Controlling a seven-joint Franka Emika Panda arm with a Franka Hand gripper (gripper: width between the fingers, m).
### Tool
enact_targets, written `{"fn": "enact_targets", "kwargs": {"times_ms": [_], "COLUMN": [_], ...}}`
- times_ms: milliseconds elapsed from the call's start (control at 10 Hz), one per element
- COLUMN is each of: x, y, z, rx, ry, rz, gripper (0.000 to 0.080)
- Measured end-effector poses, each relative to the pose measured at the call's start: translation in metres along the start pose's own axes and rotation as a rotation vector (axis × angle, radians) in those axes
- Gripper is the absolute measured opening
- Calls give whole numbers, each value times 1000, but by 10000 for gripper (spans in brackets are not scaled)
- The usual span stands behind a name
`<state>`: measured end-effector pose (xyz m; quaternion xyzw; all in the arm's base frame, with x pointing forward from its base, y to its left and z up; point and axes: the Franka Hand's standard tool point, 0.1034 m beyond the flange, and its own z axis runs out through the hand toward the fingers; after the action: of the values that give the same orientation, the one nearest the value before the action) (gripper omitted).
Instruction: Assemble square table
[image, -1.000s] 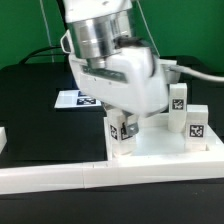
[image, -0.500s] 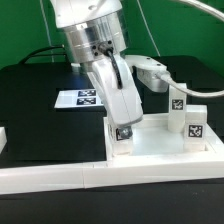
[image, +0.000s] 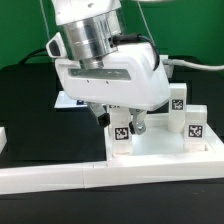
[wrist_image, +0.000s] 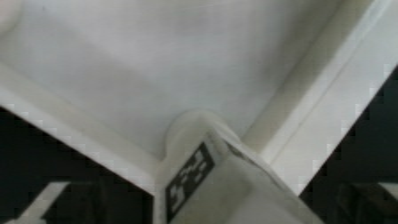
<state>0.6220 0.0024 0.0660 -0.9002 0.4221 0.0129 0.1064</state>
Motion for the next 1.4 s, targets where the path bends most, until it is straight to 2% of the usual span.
{"fn": "enact_targets", "kwargs": {"times_ms": [100,200,300,400,600,700,800,900,1000,1200,1400], "x": [0,-2,-3,-1,-1,-1,-1,-1,-1,0,2], "y": [0,0,1,3,3,3,3,3,3,0,-1], "z": [0,0,-1,-1,0,0,0,0,0,-2,-1], "rx": [-2,-41,-61,-53,-56,-56,-55,-55,-55,-44,-3], "ry": [1,3,-9,-11,-9,-8,-6,-4,-3,5,-17], "rz": [-53,-311,-508,-516,-476,-441,-365,-306,-268,24,457], "gripper": [648,648,649,649,627,446,446,284,286,286,286]}}
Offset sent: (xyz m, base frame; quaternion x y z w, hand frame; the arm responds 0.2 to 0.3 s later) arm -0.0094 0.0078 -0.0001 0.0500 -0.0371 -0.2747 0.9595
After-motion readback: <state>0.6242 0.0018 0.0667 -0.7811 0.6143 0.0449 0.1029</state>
